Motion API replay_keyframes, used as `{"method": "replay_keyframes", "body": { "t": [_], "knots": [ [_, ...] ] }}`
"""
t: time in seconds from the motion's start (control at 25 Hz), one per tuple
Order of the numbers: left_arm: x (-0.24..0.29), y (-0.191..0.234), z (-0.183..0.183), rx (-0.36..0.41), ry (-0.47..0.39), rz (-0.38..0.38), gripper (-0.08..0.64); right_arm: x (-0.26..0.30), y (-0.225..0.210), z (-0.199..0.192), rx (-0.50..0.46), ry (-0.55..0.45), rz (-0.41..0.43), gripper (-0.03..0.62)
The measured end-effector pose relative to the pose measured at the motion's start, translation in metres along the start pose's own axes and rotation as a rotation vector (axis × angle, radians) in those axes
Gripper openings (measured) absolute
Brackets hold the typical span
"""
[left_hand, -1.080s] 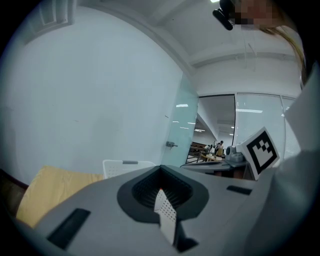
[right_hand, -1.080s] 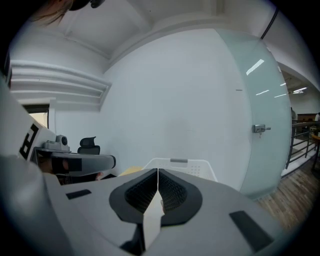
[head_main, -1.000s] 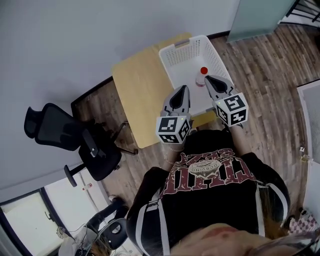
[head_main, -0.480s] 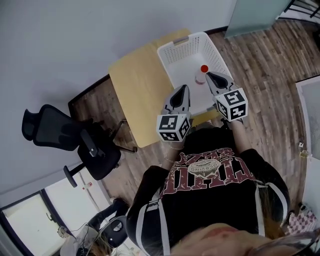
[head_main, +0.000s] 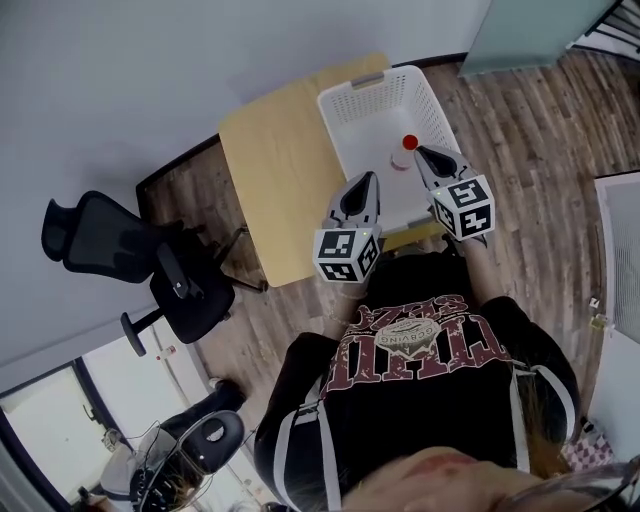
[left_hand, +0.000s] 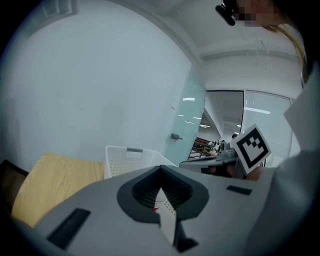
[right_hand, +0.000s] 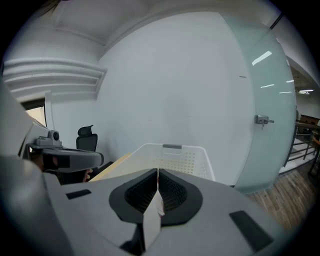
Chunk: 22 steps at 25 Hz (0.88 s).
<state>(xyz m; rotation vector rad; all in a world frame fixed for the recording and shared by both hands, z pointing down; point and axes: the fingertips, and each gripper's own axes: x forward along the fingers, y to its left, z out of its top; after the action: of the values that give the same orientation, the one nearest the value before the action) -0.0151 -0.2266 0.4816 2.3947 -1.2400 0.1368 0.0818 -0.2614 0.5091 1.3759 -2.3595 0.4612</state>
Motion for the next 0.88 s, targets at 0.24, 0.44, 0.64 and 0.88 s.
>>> {"method": "replay_keyframes", "body": {
  "t": [0.24, 0.44, 0.64, 0.88],
  "knots": [
    [0.006, 0.002, -0.008, -0.003, 0.024, 0.038, 0.046, 0.009, -0.006, -0.006, -0.005, 0.05, 0.034, 0.02],
    [0.009, 0.008, -0.011, -0.026, 0.027, 0.06, 0.047, 0.017, -0.007, -0.007, -0.021, 0.081, 0.05, 0.02],
    [0.009, 0.009, -0.013, -0.016, 0.03, 0.061, 0.046, 0.022, -0.007, -0.009, -0.028, 0.092, 0.055, 0.02],
    [0.01, 0.008, -0.012, -0.024, 0.029, 0.051, 0.048, 0.027, -0.009, -0.009, -0.039, 0.099, 0.046, 0.022]
  ]
}}
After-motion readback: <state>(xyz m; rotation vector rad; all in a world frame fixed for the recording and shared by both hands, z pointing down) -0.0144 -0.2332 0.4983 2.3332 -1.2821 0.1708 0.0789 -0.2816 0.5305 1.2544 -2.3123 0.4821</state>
